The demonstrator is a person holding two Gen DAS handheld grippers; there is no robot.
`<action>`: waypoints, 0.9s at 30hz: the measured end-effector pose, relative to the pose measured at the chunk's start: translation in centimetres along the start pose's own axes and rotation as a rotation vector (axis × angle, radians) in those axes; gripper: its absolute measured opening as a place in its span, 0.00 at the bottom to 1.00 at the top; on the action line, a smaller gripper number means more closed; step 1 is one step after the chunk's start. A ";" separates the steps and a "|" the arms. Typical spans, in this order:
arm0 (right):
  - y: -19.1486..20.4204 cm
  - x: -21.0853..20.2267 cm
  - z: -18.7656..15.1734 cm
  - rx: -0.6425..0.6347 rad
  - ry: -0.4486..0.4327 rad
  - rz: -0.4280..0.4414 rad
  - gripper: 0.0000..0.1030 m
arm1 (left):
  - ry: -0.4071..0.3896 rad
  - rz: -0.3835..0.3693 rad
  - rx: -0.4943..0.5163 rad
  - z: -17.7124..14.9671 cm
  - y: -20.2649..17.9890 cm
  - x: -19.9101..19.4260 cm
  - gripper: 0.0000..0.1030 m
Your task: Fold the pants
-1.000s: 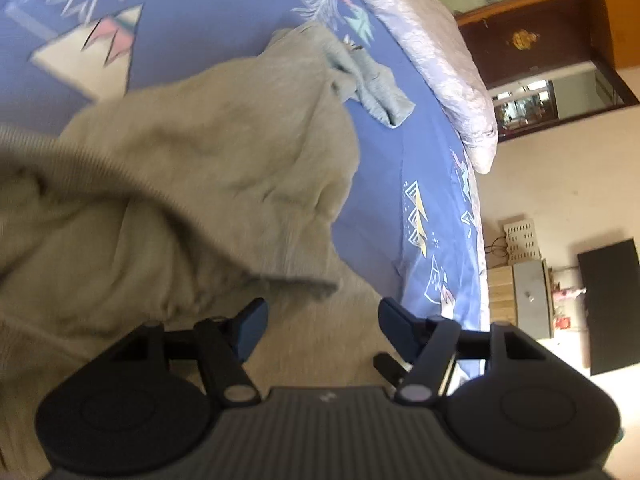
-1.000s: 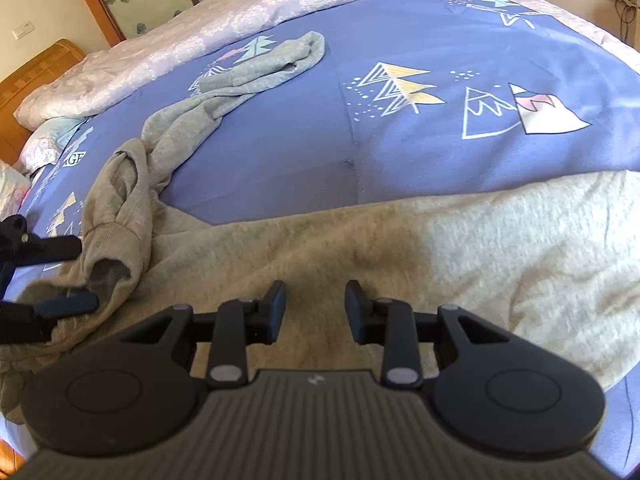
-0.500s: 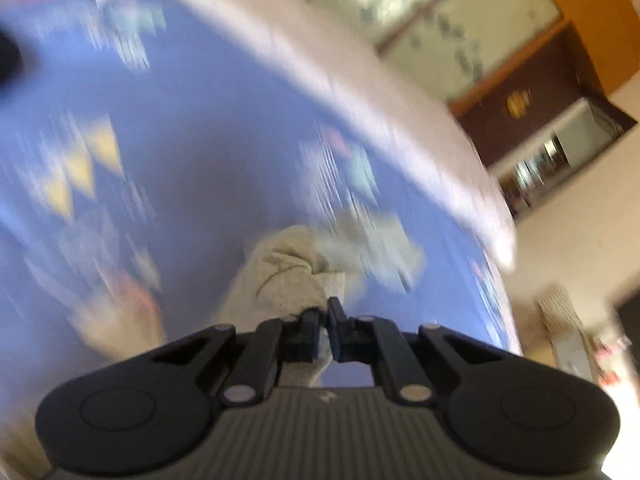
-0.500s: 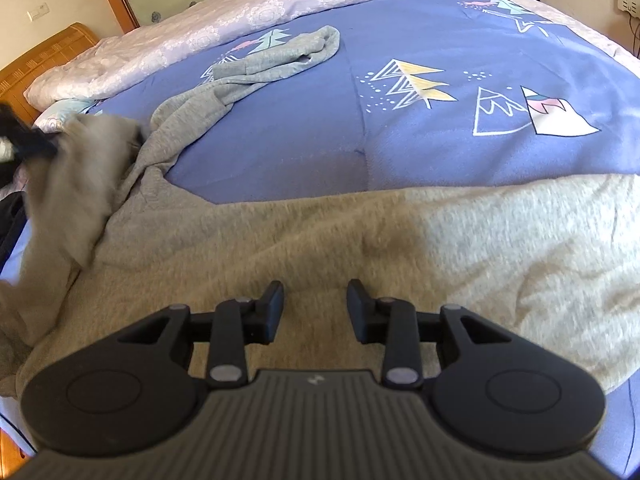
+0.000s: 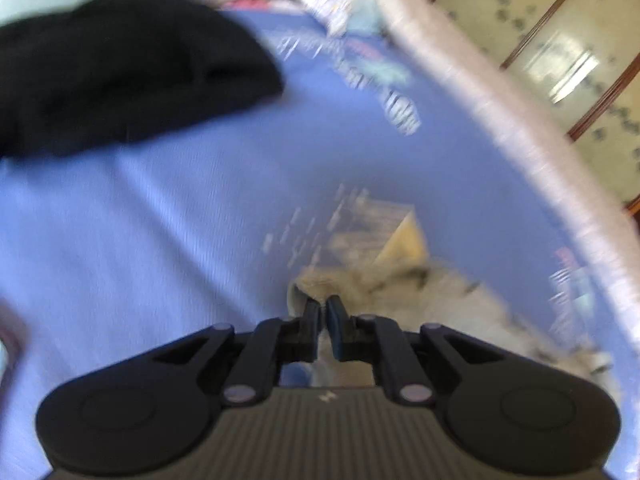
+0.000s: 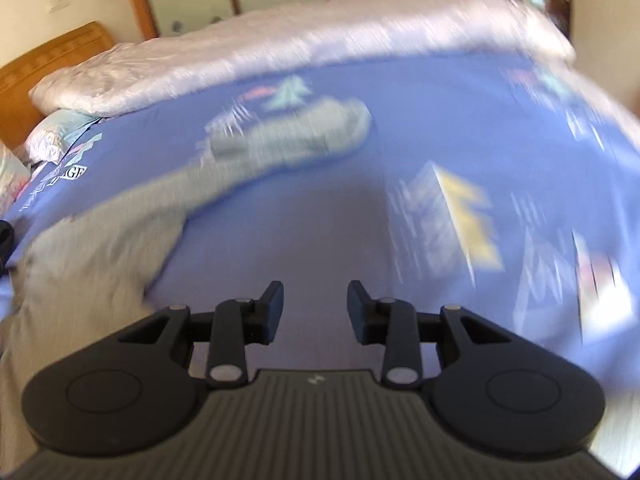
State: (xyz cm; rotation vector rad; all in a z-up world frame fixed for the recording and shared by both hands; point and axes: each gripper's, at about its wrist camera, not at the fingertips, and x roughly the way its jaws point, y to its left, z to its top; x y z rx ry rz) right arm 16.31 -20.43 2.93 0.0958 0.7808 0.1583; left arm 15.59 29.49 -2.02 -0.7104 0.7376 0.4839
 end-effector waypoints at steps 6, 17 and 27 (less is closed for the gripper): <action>5.3 8.6 8.3 -0.252 -0.085 -0.018 0.56 | -0.209 0.227 0.319 -4.9 -5.5 0.4 0.07; 5.0 18.9 11.8 -0.406 -0.015 -0.234 0.04 | -0.253 0.206 0.305 -5.1 -4.7 0.5 0.07; -9.1 -5.1 18.4 0.273 -0.310 -0.134 0.04 | -0.254 0.191 0.285 -5.0 -4.4 0.5 0.09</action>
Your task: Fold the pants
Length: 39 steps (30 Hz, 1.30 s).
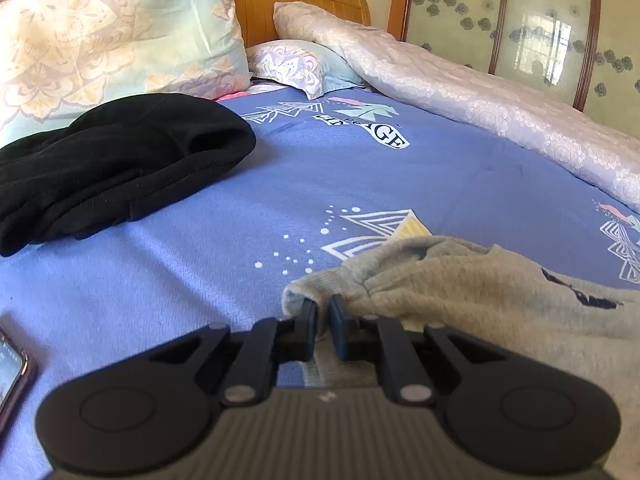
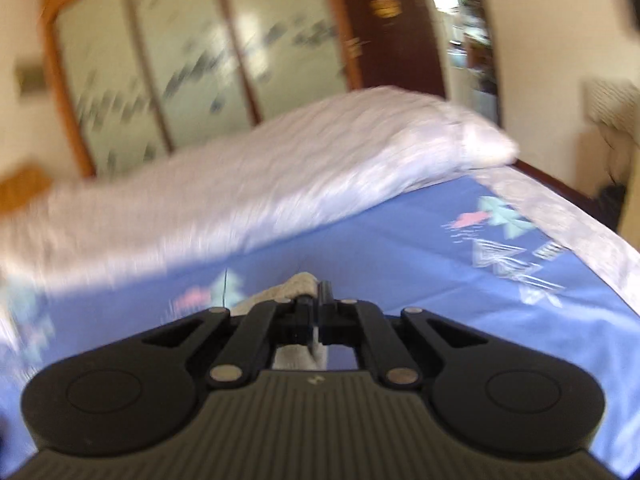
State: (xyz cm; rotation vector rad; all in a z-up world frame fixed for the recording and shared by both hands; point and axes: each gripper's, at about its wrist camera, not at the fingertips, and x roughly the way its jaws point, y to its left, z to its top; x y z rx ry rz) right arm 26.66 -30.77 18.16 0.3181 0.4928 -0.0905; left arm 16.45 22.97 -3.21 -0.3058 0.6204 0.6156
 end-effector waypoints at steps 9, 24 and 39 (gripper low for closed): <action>-10.5 -5.0 -1.2 0.413 0.102 -0.137 0.18 | 0.002 0.010 0.011 0.0 -0.3 0.1 0.09; -25.5 -4.6 -11.4 0.526 0.147 -0.530 0.27 | -0.002 0.044 0.054 -0.1 -1.0 0.2 0.09; -26.5 -1.1 -20.6 1.029 0.209 -0.063 0.32 | -0.003 0.059 0.067 -0.2 -1.3 0.1 0.09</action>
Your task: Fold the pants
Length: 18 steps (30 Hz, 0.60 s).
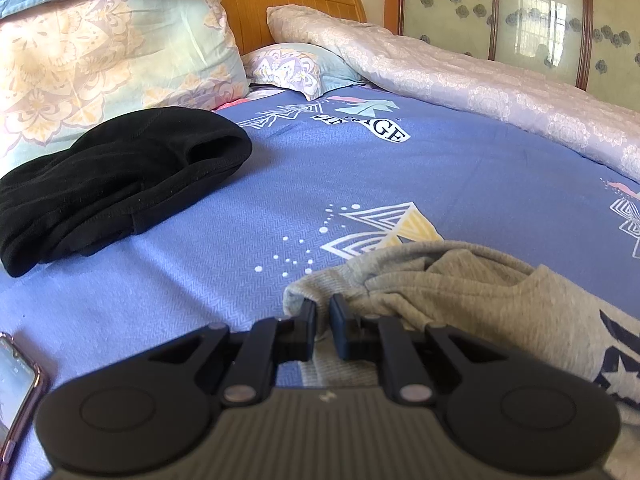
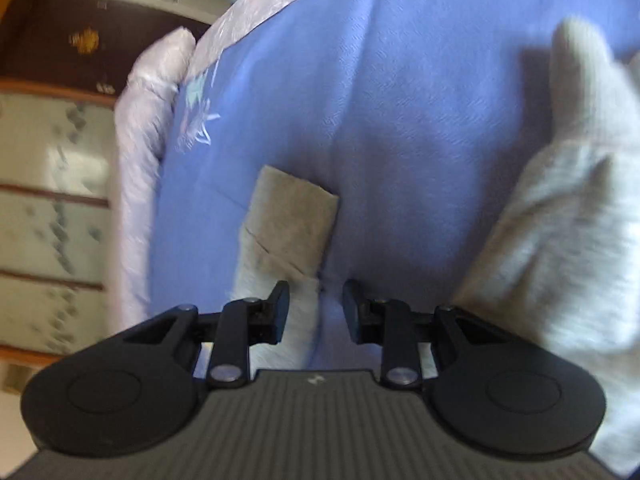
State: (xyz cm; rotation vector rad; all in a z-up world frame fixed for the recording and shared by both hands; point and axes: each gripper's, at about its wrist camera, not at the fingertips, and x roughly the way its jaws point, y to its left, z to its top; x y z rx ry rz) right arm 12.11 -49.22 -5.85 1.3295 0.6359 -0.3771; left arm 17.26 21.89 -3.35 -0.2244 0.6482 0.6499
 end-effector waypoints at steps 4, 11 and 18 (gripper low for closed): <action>0.6 0.6 -0.1 0.054 0.023 0.053 0.32 | 0.000 0.000 0.001 0.0 0.0 0.0 0.09; 4.0 -2.4 -0.7 -0.095 -0.008 0.016 0.03 | 0.000 0.004 0.004 0.0 -0.1 -0.1 0.09; 13.5 -6.7 1.1 -0.207 -0.089 0.179 0.03 | -0.002 -0.008 -0.008 0.1 0.2 -0.1 0.09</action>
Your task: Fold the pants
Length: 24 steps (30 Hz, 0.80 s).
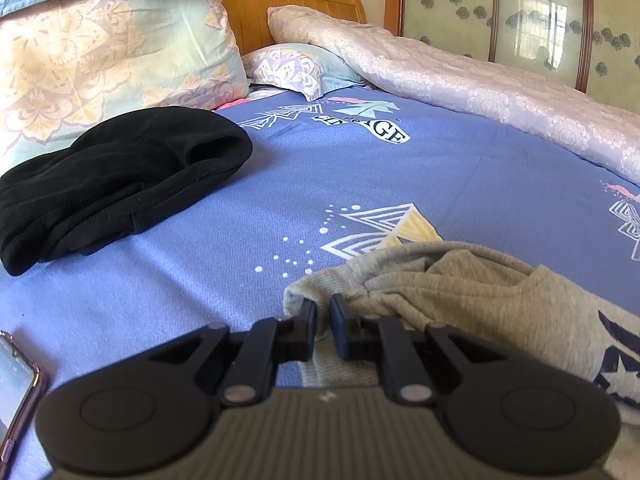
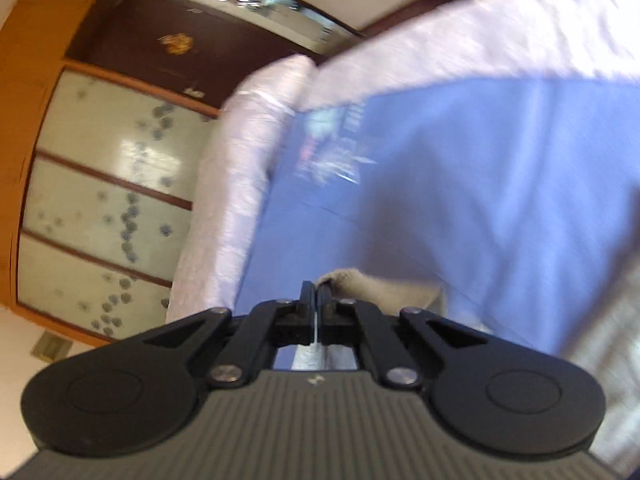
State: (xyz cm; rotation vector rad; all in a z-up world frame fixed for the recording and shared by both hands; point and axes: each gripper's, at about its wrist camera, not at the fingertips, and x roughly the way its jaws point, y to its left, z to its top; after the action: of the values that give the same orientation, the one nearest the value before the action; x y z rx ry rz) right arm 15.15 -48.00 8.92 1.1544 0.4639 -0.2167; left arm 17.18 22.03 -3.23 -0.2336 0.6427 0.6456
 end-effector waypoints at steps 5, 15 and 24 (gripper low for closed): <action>5.5 10.2 2.0 -0.122 -0.006 -0.088 0.04 | -0.005 0.008 0.012 -0.1 -0.1 0.1 0.09; -0.4 16.2 0.8 -0.253 0.000 -0.217 0.29 | -0.011 0.025 0.033 -0.2 -0.5 0.2 0.10; -5.7 21.6 -3.0 -0.130 0.115 -0.237 0.29 | -0.012 0.040 0.053 -0.3 -0.8 0.2 0.10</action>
State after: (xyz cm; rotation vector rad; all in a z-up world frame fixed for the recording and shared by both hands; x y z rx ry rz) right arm 31.31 -46.04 -6.68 0.9866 0.7081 -0.3218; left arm 17.70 21.37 -3.56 -0.1683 0.6537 0.6673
